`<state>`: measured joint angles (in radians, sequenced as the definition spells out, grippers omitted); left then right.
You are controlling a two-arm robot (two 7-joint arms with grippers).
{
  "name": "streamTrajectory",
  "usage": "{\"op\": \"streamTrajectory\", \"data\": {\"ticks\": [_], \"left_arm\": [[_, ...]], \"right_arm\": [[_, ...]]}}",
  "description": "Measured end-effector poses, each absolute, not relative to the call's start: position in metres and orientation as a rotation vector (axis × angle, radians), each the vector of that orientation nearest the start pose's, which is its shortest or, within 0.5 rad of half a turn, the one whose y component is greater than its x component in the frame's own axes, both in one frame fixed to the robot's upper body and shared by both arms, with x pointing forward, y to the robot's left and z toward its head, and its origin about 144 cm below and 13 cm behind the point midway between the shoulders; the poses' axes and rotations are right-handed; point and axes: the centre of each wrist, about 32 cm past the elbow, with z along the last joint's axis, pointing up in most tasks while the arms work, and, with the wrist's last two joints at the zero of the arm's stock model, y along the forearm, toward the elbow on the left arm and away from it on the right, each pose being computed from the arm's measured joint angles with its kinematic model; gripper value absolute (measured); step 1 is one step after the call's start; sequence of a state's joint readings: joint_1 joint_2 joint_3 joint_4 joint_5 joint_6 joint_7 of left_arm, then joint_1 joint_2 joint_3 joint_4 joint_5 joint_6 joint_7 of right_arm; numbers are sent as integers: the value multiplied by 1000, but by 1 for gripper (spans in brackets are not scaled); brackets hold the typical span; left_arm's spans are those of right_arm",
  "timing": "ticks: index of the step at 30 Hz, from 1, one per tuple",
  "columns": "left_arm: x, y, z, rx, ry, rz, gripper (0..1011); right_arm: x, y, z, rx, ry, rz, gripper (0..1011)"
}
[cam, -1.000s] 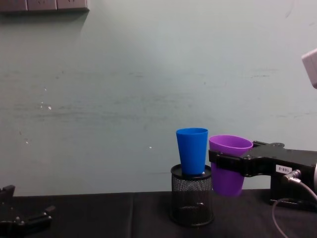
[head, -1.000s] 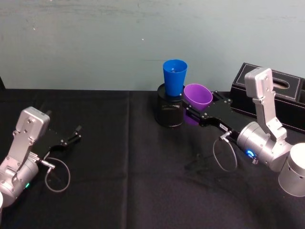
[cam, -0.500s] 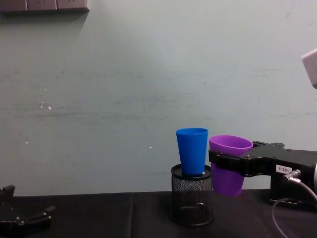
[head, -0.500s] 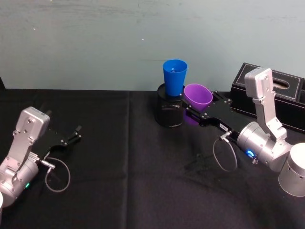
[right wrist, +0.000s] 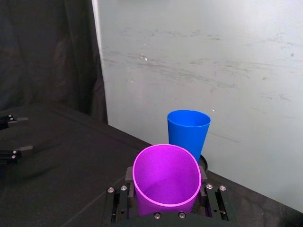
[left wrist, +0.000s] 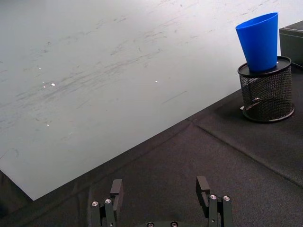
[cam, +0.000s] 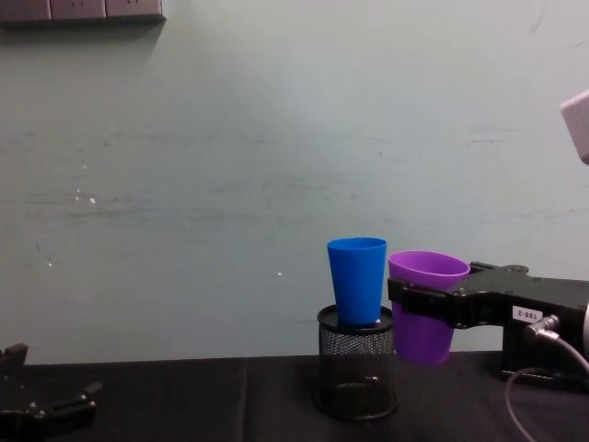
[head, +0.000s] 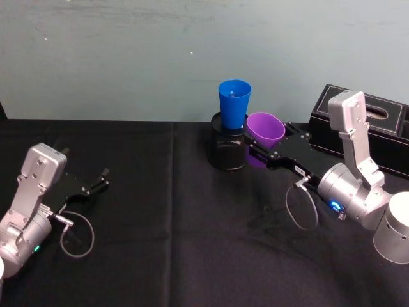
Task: Pick up one cup with a gripper and tap it against the other cup.
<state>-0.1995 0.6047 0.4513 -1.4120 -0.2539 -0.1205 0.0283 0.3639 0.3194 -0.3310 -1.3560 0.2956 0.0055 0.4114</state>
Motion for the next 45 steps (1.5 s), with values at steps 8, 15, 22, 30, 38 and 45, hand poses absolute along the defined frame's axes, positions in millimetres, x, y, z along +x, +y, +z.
{"op": "streamTrajectory", "data": {"ticks": [8, 15, 22, 30, 38, 45], "left_arm": [[489, 310, 1140, 304, -285, 1248, 1011], [489, 310, 1140, 304, -285, 1248, 1011], [489, 310, 1140, 305, -285, 1248, 1011], [489, 310, 1140, 304, -285, 1248, 1011], [489, 310, 1140, 304, -285, 1248, 1011], [489, 310, 1140, 304, -285, 1248, 1011]], "right_arm": [[549, -244, 1193, -59, -105, -924, 735], [549, -244, 1193, -59, -105, -924, 735], [549, -244, 1193, -59, -105, -924, 735], [549, -244, 1193, -59, -105, -924, 735], [549, -244, 1193, -59, -105, -924, 735], [549, -244, 1193, -59, -105, -924, 735]]}}
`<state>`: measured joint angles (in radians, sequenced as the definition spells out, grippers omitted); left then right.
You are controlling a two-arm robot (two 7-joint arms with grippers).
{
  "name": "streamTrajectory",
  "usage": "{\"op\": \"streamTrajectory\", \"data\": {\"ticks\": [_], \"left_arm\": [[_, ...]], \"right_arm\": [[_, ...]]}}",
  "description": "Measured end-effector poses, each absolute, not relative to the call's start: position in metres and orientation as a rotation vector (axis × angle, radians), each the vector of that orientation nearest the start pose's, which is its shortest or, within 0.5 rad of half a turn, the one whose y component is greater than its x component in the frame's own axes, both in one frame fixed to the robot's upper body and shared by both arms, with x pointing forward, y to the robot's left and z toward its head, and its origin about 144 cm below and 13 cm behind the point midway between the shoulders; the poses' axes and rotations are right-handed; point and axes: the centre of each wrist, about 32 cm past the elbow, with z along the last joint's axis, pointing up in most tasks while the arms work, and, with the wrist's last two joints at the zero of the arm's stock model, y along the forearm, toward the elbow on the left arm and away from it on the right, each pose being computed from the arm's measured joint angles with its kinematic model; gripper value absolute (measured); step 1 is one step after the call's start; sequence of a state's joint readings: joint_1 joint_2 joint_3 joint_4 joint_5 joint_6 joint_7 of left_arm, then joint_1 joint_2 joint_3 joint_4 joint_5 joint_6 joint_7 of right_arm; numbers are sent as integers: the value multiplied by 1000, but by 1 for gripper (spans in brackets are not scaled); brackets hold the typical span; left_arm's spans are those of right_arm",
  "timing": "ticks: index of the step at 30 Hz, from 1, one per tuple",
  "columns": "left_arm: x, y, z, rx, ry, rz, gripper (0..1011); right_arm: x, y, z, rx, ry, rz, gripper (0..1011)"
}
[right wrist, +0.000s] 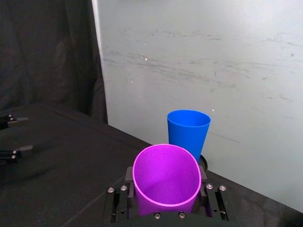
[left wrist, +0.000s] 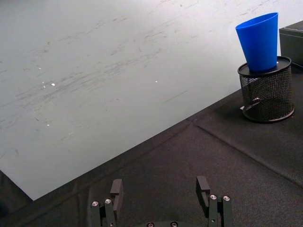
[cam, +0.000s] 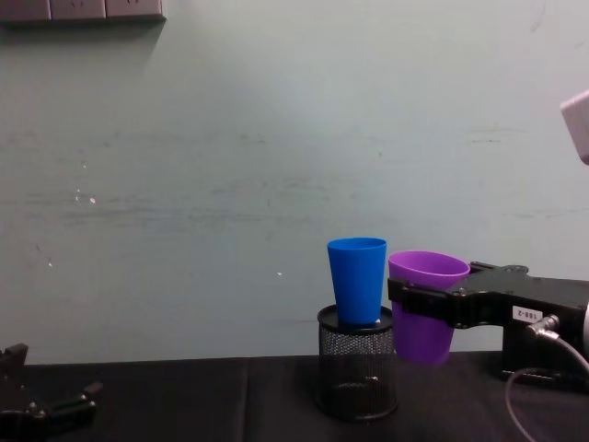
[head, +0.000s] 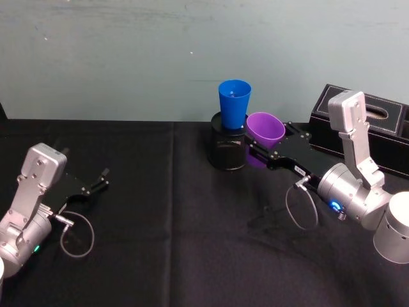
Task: Pick up one cup with a gripper and tap it against the other cup.
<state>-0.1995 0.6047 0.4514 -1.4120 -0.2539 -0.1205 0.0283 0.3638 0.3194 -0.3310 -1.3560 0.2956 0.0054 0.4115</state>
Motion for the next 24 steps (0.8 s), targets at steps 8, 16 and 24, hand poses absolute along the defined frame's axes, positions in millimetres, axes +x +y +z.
{"op": "streamTrajectory", "data": {"ticks": [8, 16, 24], "left_arm": [[489, 310, 1140, 304, -285, 1248, 1011], [489, 310, 1140, 304, -285, 1248, 1011], [489, 310, 1140, 304, -285, 1248, 1011]], "right_arm": [[546, -244, 1195, -50, -96, -921, 735], [535, -250, 1195, -48, -104, -900, 735], [520, -254, 1186, -34, -93, -913, 735]]}}
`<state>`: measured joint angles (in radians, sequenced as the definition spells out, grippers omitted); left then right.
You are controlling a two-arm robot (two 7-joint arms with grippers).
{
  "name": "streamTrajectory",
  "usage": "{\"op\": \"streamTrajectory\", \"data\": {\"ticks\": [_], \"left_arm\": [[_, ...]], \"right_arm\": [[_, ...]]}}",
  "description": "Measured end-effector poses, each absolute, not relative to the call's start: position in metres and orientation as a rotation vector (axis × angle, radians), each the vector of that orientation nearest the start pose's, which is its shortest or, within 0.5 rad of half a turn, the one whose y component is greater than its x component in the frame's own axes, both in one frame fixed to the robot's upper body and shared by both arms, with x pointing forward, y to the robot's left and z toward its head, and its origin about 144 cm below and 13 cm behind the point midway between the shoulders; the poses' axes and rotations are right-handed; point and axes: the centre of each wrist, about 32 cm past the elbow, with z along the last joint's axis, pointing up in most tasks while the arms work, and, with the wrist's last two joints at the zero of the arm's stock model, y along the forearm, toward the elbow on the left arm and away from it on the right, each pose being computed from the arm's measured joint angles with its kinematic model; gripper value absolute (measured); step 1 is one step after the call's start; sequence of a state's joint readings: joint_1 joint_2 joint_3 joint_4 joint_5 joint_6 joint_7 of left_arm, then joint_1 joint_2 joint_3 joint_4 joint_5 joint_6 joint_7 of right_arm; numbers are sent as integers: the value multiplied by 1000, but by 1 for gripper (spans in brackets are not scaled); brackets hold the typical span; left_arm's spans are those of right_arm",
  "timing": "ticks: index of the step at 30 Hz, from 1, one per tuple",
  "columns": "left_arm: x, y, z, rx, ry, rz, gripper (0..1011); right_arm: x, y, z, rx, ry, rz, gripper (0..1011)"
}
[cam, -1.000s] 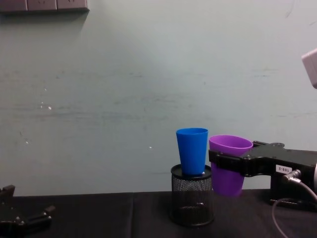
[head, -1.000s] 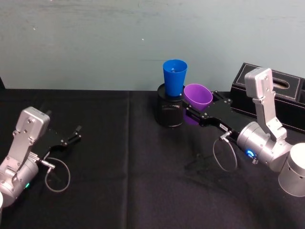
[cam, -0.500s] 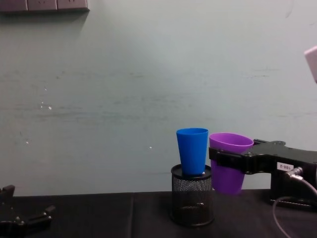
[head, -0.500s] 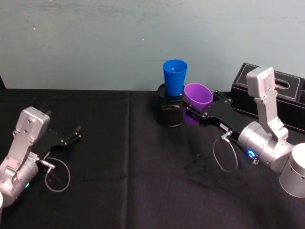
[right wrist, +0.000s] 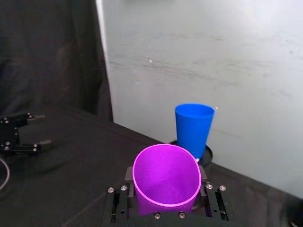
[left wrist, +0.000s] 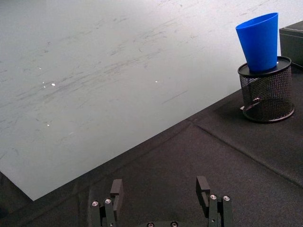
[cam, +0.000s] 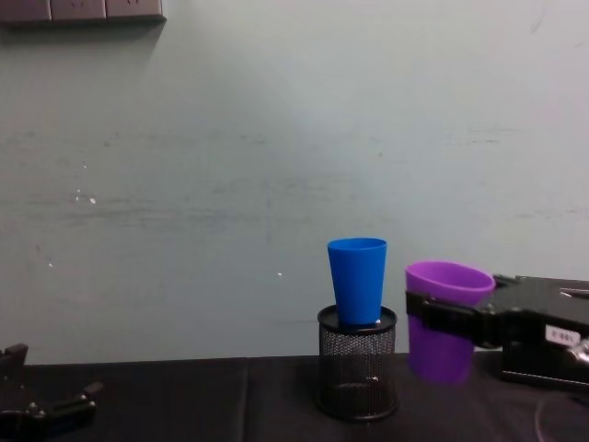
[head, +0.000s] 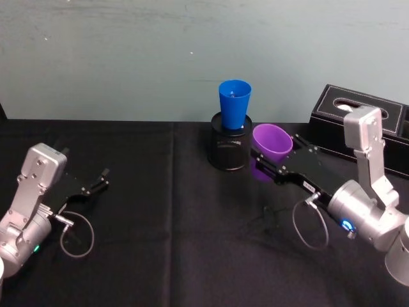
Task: Pick up one cup with a gripper and tap it against the other cup.
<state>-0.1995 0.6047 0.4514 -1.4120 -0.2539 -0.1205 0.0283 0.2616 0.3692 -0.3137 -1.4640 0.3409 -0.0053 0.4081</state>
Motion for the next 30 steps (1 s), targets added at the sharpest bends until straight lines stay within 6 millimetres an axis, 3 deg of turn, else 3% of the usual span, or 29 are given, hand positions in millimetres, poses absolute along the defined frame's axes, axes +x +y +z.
{"op": "streamTrajectory", "data": {"ticks": [9, 30], "left_arm": [[489, 310, 1140, 304, -285, 1248, 1011], [489, 310, 1140, 304, -285, 1248, 1012]], "right_arm": [[510, -258, 1166, -43, -55, -960, 735], [514, -256, 1139, -106, -62, -916, 735]]}}
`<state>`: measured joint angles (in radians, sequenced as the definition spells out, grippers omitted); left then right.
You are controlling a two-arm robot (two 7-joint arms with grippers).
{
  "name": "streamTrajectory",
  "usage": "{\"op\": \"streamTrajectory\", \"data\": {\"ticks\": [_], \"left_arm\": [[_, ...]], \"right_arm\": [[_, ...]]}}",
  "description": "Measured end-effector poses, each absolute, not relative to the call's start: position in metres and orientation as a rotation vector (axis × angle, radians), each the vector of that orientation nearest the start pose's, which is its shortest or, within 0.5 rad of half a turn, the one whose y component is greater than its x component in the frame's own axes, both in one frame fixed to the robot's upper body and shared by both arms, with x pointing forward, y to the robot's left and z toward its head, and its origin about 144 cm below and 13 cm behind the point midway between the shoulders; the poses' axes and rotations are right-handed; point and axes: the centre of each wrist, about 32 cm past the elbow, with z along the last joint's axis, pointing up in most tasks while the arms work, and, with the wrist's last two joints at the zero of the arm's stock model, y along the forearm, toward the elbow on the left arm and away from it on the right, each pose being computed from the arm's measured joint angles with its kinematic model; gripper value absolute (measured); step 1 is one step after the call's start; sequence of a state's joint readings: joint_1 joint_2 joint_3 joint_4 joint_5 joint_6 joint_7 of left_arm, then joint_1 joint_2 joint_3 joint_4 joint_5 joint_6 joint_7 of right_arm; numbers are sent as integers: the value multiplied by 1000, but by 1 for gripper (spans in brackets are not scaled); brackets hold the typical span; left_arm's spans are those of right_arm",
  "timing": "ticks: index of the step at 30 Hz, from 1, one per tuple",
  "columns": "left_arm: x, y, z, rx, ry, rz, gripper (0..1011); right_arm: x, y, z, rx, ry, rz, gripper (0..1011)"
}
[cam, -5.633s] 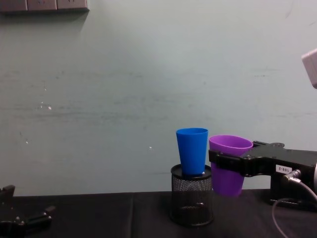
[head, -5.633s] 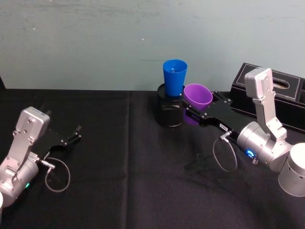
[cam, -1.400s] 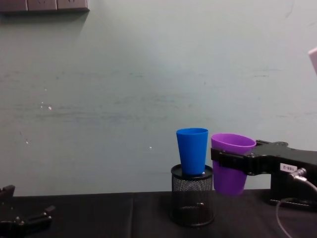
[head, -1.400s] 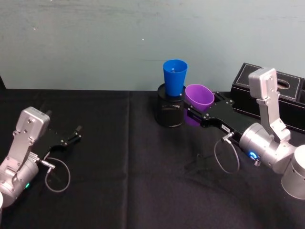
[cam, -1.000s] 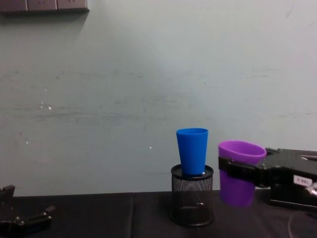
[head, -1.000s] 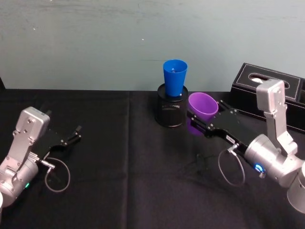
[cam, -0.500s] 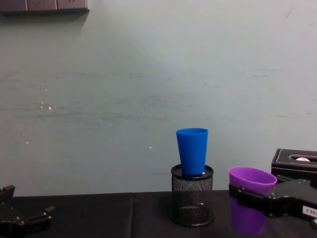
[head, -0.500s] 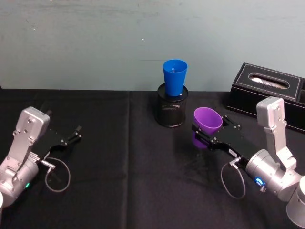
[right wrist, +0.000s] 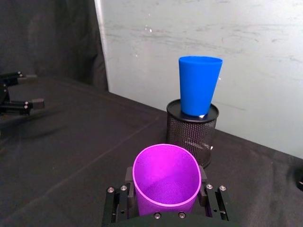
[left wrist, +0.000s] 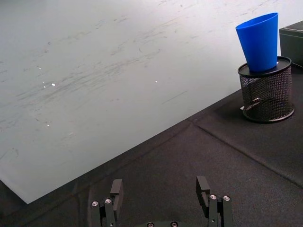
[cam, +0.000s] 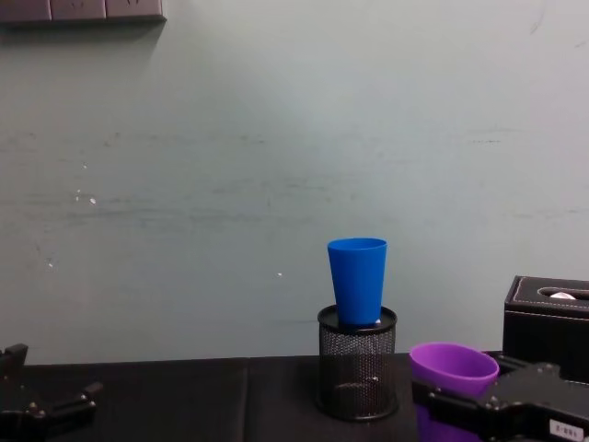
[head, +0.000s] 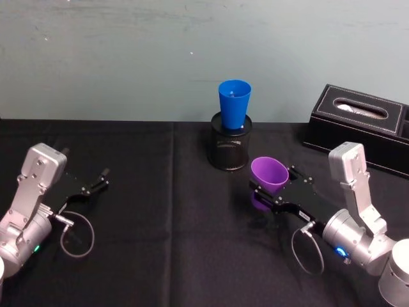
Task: Pick up one cup with a gripper and tap it against the other cup.
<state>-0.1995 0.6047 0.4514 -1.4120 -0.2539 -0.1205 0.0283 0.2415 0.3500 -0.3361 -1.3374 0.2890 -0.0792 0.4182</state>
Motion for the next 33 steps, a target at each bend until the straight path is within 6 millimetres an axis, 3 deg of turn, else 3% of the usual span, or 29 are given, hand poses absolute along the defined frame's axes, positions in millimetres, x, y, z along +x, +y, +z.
{"op": "streamTrajectory", "data": {"ticks": [33], "left_arm": [[489, 310, 1140, 304, -285, 1248, 1012]], "right_arm": [[509, -254, 1125, -168, -17, -896, 735]]}}
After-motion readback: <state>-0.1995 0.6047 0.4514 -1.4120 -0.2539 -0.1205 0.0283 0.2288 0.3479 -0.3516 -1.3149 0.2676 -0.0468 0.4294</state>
